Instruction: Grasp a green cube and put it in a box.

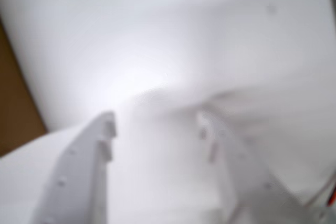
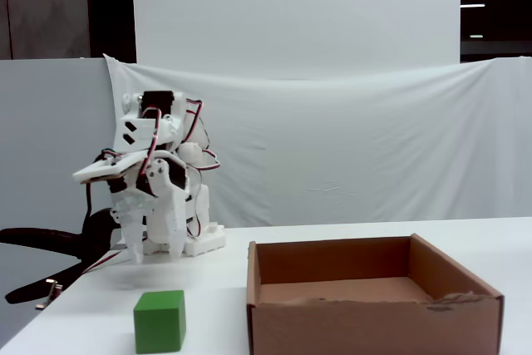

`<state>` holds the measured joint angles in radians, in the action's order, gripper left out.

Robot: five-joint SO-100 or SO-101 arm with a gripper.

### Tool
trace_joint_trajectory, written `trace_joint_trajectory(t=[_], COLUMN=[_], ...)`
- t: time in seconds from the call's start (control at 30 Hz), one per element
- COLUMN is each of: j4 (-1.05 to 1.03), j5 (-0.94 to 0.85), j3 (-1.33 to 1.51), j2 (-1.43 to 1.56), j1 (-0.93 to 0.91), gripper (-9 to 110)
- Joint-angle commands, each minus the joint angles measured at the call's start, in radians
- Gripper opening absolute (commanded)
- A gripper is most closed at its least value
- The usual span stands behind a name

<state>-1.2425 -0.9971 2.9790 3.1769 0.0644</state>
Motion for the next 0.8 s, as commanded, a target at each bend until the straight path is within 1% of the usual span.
trace_joint_trajectory(t=[0.0,0.13,0.3,0.43,0.53,0.63,0.77], j4=[0.006,0.006,0.009,0.037,0.097,0.143,0.193], j5=[0.005,0.005,0.005,0.003,-0.002,-0.005,-0.012], j3=[-0.006,-0.006,-0.006,-0.008,-0.038,-0.144,-0.376], j2=[0.006,0.006,0.003,-0.046,-0.081,-0.196,-0.489], j1=[-0.005,0.025,0.060,0.094,0.095,0.094,0.091], gripper=[22,23,22,23,23,24,24])
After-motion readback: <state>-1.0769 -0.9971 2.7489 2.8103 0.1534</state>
